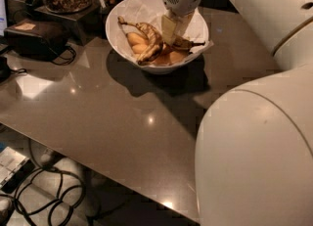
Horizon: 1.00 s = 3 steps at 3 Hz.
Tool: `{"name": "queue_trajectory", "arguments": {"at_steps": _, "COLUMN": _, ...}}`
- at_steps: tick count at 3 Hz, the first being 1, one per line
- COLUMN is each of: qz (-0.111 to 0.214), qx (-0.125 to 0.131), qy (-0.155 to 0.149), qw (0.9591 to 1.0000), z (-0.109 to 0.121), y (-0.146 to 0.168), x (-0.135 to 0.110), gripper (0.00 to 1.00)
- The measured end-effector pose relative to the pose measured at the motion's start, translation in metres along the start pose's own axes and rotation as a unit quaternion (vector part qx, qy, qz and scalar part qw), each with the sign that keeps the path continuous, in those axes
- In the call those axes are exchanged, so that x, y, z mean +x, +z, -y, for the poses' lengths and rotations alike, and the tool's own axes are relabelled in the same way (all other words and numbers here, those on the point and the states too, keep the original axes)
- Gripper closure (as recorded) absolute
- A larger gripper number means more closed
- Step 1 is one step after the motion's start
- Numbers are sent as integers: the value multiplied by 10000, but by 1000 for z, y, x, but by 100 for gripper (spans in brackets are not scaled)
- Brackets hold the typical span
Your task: Pick banana from white bowl
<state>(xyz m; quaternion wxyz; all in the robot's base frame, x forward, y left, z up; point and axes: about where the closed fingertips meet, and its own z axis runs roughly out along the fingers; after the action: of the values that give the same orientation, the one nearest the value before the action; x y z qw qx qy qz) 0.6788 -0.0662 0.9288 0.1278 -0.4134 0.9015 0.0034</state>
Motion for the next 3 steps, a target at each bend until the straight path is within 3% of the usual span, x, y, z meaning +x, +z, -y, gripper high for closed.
{"name": "queue_trajectory", "arguments": {"at_steps": 2, "qz": 383, "qx": -120, "qy": -141, "qw": 9991, "z": 0, "y": -11, "x": -4, "gripper": 100}}
{"name": "queue_trajectory", "arguments": {"at_steps": 3, "qz": 729, "qx": -250, "qy": -280, "qw": 9966, "z": -6, "y": -32, "x": -5, "gripper": 100}}
